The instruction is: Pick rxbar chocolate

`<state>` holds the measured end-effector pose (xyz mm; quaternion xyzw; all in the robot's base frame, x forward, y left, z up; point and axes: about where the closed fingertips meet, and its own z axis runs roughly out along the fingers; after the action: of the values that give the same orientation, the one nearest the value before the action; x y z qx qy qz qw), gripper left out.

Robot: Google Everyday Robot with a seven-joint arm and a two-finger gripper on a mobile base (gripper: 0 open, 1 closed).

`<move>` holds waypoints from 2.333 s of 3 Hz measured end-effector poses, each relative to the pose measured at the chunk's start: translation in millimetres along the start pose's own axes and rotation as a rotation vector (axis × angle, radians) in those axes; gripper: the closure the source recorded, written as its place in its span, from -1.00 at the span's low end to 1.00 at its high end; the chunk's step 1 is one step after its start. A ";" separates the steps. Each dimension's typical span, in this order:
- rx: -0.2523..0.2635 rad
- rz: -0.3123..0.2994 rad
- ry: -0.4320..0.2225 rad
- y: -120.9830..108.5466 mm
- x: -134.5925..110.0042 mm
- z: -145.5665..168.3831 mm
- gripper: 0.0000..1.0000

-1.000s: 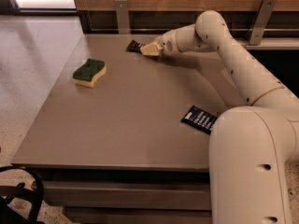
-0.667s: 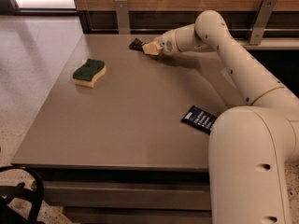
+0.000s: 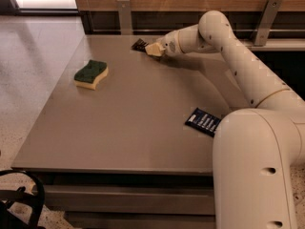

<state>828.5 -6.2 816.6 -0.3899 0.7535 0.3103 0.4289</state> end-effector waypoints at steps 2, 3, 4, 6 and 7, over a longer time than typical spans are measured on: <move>0.000 0.000 0.000 -0.1 -0.1 -0.1 1.00; 0.000 0.000 0.000 0.0 -0.3 -0.2 1.00; 0.000 0.000 0.000 0.0 -0.5 -0.2 1.00; 0.000 0.000 0.000 0.1 -0.8 -0.3 1.00; 0.000 0.000 0.000 0.1 -1.0 -0.4 1.00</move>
Offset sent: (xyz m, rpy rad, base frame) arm 0.0267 -0.0438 0.0447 0.0175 -0.0716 -0.0224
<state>828.5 -6.1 817.7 -0.3900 0.7535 0.3102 0.4289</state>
